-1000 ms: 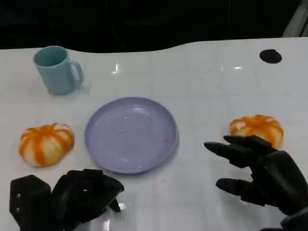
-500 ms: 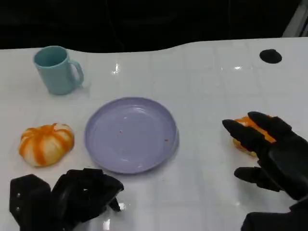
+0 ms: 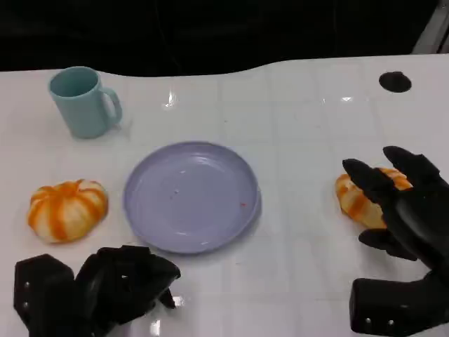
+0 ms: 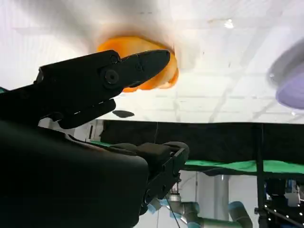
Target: Grasp the bread from the table and place it into the plate.
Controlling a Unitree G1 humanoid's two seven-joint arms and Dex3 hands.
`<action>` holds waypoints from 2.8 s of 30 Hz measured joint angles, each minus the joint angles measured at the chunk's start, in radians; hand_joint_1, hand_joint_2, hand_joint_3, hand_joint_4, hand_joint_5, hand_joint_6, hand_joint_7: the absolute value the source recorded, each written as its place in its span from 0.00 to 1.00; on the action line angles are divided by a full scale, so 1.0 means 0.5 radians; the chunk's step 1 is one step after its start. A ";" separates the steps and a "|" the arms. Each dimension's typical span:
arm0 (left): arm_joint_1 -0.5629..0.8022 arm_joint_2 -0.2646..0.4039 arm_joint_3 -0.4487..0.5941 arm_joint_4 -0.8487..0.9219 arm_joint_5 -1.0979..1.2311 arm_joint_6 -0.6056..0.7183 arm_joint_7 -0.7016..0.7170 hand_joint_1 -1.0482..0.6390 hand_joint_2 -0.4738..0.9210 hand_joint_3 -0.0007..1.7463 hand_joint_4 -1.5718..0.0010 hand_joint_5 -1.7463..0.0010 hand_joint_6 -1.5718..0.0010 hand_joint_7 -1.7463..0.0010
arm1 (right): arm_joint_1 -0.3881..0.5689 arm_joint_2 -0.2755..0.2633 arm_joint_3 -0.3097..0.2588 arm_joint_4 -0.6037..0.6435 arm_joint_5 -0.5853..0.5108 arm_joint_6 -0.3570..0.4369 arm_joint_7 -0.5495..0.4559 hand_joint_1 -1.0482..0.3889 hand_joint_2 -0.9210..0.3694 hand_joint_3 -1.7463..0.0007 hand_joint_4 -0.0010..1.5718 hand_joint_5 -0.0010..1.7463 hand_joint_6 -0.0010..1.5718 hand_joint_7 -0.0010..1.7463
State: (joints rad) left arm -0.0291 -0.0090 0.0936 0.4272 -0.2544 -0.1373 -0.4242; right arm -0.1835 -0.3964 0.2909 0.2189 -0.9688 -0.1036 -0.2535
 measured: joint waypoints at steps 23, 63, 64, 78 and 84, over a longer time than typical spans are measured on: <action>0.015 -0.004 -0.001 -0.019 -0.002 0.002 0.000 0.00 0.74 0.20 0.43 0.14 0.01 0.82 | -0.343 0.073 0.231 0.535 0.017 0.198 0.006 0.45 0.11 1.00 0.02 0.24 0.20 0.01; 0.038 -0.008 -0.010 -0.054 0.002 0.006 0.011 0.00 0.74 0.21 0.43 0.14 0.01 0.82 | -0.656 0.131 0.391 1.376 0.247 -0.553 -1.079 0.72 0.51 0.26 0.62 1.00 0.55 0.91; 0.038 -0.008 -0.010 -0.054 0.002 0.006 0.011 0.00 0.74 0.21 0.43 0.14 0.01 0.82 | -0.652 0.131 0.387 1.344 0.261 -0.564 -1.077 0.72 0.50 0.25 0.63 1.00 0.55 0.91; 0.042 -0.009 -0.011 -0.057 0.002 0.006 0.011 0.00 0.73 0.21 0.43 0.15 0.01 0.82 | -0.480 0.232 0.306 0.707 0.499 -0.714 -0.730 0.73 0.63 0.08 0.67 1.00 0.57 0.92; 0.042 -0.009 -0.012 -0.058 0.002 0.007 0.011 0.00 0.73 0.22 0.43 0.14 0.01 0.82 | -0.477 0.339 0.292 0.608 0.569 -0.738 -0.592 0.69 0.64 0.06 0.67 1.00 0.55 0.94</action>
State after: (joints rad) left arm -0.0079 -0.0135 0.0877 0.3980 -0.2534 -0.1341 -0.4187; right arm -0.4221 -0.2270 0.4369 0.5227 -0.6845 -0.4725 -0.5495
